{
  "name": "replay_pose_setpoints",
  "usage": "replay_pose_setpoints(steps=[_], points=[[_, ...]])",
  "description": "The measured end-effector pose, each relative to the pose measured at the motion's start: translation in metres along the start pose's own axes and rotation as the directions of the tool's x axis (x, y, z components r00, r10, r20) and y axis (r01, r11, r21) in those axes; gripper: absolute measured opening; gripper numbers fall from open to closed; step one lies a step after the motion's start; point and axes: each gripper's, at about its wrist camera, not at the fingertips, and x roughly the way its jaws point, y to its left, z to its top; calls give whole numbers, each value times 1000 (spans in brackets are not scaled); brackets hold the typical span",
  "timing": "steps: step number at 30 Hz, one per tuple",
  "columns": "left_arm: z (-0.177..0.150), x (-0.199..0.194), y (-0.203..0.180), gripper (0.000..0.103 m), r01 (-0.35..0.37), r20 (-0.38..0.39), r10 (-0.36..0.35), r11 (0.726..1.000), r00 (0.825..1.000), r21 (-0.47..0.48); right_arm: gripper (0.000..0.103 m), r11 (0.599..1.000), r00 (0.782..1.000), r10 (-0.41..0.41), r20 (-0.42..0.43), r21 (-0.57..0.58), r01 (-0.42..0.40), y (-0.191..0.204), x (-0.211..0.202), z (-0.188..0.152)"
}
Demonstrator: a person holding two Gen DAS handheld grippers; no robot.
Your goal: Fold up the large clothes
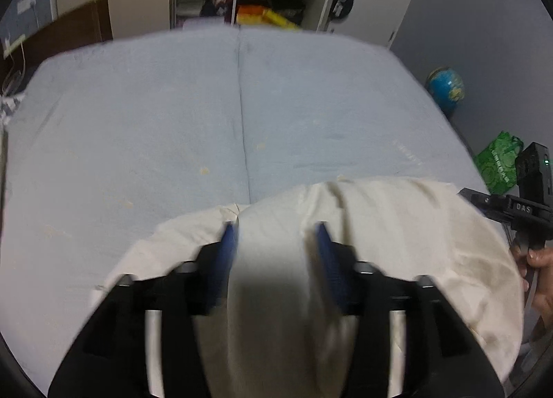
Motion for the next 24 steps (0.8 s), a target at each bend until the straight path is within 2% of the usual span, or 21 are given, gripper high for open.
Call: replay_pose_setpoints(steps=[2, 3, 5, 6, 8, 10, 13, 15, 17, 19, 24], points=[[-8, -28, -1, 78, -3, 69, 3, 1000, 998, -3, 28, 1000, 999, 3, 46, -24, -1, 11, -20, -10], [-17, -46, -4, 79, -1, 99, 2, 1000, 995, -8, 28, 998, 997, 16, 73, -61, -11, 23, -34, -20], [-33, -63, -10, 79, 32, 118, -31, 999, 993, -14, 28, 988, 996, 52, 79, -150, -39, 52, -50, -45], [-46, -72, -19, 79, 54, 123, -53, 999, 991, 1, 28, 981, 995, 68, 72, -186, -53, 64, -53, -55], [-70, -83, -40, 78, 50, 125, -57, 997, 990, 65, 28, 949, 995, 88, 49, -308, -69, 98, -57, -88], [-89, -86, -60, 78, 31, 133, -48, 991, 990, 128, 28, 896, 997, 63, 37, -442, -40, 123, -55, -115], [-106, -78, -82, 78, -4, 131, -23, 980, 991, 201, 28, 769, 996, -36, 79, -634, 78, 143, -45, -148], [-116, -60, -91, 78, -30, 101, 5, 969, 995, 247, 28, 729, 991, -113, 77, -671, 136, 137, -29, -157], [-128, -34, -89, 76, -25, 35, 17, 968, 999, 249, 28, 687, 976, -204, 78, -699, 199, 121, -11, -164], [-136, -13, -86, 75, -37, -1, 38, 969, 999, 246, 28, 681, 970, -235, 66, -701, 213, 117, 4, -172], [-148, 8, -83, 75, -46, 3, 47, 971, 999, 235, 28, 721, 972, -222, 72, -659, 214, 97, 13, -181]])
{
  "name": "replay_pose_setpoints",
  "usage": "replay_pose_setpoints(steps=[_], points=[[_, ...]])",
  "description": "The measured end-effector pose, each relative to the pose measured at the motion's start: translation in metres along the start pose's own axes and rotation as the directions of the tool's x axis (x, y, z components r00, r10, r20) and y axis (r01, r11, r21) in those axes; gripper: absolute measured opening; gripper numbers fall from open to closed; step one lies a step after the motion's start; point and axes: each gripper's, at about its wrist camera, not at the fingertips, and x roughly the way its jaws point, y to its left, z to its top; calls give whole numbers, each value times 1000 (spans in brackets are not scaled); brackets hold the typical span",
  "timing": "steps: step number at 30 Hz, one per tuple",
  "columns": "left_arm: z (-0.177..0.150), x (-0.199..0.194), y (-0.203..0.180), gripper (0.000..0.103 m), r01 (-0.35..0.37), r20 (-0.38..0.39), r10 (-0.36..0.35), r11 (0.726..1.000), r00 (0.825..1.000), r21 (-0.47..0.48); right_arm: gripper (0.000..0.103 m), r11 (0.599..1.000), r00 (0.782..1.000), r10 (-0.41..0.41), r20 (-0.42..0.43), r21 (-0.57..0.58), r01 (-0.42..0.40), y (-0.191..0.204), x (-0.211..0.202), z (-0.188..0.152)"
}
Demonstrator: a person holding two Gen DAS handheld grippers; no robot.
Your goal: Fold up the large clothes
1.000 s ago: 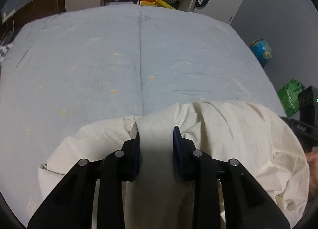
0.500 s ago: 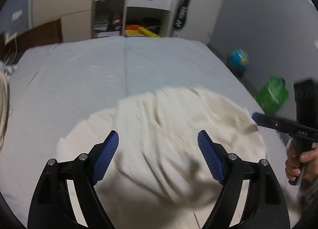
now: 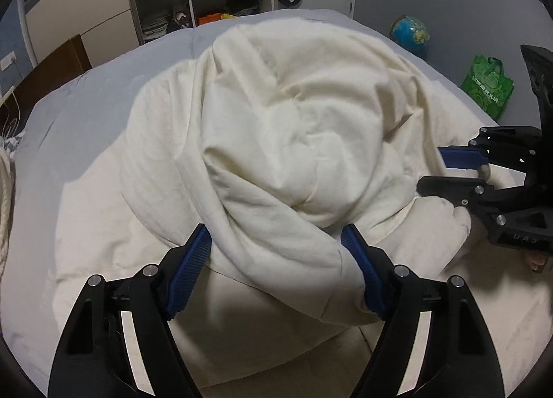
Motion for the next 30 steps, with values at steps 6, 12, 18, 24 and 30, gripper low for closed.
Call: replay_pose_setpoints(steps=[6, 12, 18, 24, 30], points=[[-13, 13, -10, 75, -31, 13, 31, 999, 999, 26, 28, 1000, 1000, -13, 15, 0, 13, 1, 7, -16], [-16, 19, -19, 75, -49, 15, 49, 998, 999, 24, 28, 1000, 1000, -24, 13, -4, 24, 5, 12, -16], [-13, 7, -17, 78, -37, 17, 37, 999, 999, -19, 29, 1000, 1000, -28, 12, -3, 28, 5, 9, -9], [-14, -41, 1, 92, 22, -8, -22, 999, 1000, -41, 71, 1000, 999, 1, 49, 8, -1, 8, -37, 2], [-47, -112, 37, 95, 26, -54, -26, 1000, 998, -4, 81, 994, 994, 64, 90, 79, -71, -12, -119, -22]])
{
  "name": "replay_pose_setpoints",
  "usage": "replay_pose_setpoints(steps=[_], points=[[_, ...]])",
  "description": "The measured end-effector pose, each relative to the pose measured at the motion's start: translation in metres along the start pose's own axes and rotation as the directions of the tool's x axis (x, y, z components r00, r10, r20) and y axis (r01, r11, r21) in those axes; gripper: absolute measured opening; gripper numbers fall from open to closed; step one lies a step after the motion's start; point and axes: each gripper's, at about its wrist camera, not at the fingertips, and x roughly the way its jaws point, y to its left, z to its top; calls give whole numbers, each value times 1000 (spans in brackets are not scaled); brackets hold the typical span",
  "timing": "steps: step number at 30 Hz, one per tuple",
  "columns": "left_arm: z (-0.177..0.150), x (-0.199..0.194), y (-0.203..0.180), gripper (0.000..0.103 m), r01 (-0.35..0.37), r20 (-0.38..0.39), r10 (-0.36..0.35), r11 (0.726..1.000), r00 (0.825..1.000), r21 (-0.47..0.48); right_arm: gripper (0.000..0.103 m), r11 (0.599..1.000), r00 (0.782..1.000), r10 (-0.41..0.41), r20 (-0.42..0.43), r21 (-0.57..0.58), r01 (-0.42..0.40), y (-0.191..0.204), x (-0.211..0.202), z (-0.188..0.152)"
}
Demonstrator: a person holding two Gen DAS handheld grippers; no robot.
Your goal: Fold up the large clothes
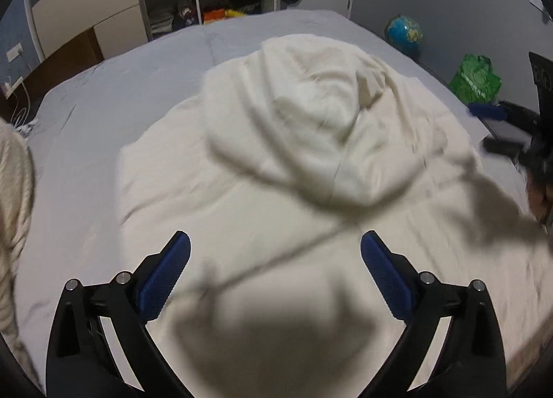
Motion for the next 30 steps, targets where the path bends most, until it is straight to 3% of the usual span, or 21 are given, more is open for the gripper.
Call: replay_pose_setpoints(steps=[4, 9, 13, 18, 23, 30], points=[[-41, -41, 42, 95, -26, -62, 23, 998, 998, -49, 81, 991, 998, 28, -55, 132, -20, -26, -50, -38], [-93, -74, 79, 95, -48, -111, 31, 987, 993, -152, 81, 947, 985, 47, -165, 321, 8, -58, -89, -106], [-123, -91, 89, 95, 18, -121, -52, 964, 991, -264, 81, 881, 972, 99, -213, 473, 14, -71, -111, -157], [-148, -91, 91, 95, 80, -151, -145, 926, 978, -370, 81, 790, 969, 141, -200, 613, 11, -83, -129, -201], [-162, -87, 93, 95, 145, -170, -249, 873, 953, -466, 81, 685, 962, 235, -142, 726, -61, -82, -131, -222], [-169, -87, 84, 95, 239, -175, -374, 823, 911, -516, 80, 646, 938, 341, -64, 741, -184, -70, -133, -216]])
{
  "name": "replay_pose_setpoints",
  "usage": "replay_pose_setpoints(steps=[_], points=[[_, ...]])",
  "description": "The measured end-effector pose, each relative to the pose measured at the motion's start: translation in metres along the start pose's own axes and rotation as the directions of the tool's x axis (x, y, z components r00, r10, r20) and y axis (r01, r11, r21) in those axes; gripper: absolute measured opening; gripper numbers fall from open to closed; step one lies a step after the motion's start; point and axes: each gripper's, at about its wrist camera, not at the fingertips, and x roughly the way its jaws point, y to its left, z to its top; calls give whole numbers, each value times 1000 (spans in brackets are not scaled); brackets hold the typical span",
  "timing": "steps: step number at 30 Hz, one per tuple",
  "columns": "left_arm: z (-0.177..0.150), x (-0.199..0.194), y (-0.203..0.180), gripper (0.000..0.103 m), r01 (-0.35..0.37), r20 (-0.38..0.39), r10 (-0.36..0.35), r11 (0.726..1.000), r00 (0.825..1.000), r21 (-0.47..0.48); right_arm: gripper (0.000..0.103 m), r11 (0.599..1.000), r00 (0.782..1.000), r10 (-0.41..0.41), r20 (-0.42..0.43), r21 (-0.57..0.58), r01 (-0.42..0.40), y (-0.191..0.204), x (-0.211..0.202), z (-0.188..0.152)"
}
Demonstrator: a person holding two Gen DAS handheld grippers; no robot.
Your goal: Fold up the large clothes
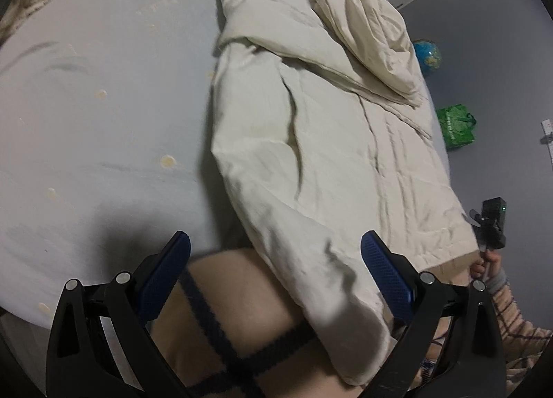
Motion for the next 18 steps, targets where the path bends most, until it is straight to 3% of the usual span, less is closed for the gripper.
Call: replay_pose_setpoints(steps=[2, 4, 5, 6, 12, 15, 18], points=[[-1, 6, -5, 92, 6, -29, -6, 1000, 1000, 14, 75, 1000, 1000, 14, -19, -26, -15, 7, 2, -3], [0, 12, -9, 84, 7, -48, -6, 1000, 999, 13, 59, 999, 999, 15, -31, -45, -17, 11, 3, -5], [0, 16, -12, 81, -3, -54, 3, 1000, 999, 18, 44, 998, 999, 22, -37, -60, -24, 15, 3, -7], [0, 17, -15, 67, -1, -58, 2, 1000, 998, 23, 36, 997, 999, 16, -38, -78, -19, 18, 2, -9], [-4, 16, -34, 49, -32, -76, 39, 995, 996, 93, 36, 993, 997, 29, -65, -113, -37, 22, 0, -18], [-8, 11, -37, 24, -1, -68, 9, 993, 998, 116, 36, 991, 996, 60, -73, -112, -68, 23, 0, -18], [-12, 7, -45, 15, 11, -55, -3, 988, 998, 152, 26, 984, 993, 77, -89, -151, -90, 31, 3, -19]])
